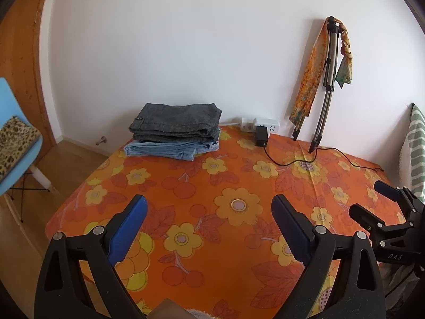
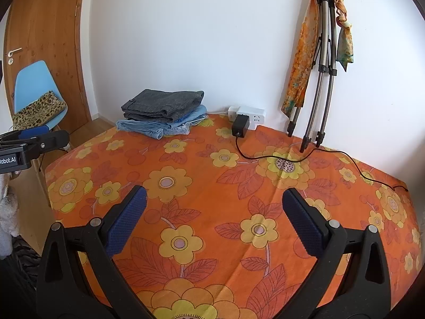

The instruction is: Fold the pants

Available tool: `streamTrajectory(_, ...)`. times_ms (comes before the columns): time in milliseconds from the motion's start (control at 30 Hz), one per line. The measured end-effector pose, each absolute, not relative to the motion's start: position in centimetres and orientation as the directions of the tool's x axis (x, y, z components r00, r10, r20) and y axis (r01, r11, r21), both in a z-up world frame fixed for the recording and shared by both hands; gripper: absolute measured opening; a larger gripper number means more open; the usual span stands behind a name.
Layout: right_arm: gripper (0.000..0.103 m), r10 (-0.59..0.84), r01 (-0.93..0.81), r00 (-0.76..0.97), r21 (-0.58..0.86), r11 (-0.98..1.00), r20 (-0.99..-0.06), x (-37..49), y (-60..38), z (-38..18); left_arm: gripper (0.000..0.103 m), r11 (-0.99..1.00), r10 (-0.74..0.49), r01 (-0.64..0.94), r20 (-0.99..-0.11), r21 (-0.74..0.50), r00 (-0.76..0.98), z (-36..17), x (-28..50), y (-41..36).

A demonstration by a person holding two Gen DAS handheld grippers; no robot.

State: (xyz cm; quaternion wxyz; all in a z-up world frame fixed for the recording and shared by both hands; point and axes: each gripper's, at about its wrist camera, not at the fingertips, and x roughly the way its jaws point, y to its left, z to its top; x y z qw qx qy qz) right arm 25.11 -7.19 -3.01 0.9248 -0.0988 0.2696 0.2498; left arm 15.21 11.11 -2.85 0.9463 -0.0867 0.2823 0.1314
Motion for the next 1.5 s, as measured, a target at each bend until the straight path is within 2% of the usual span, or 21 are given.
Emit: streamTrajectory(1500,0.103,0.412,-0.521,0.725,-0.049,0.852,-0.552,24.86,-7.0,-3.14,0.095,0.945,0.232,-0.322,-0.564,-0.063,0.792,-3.17,15.28,11.33)
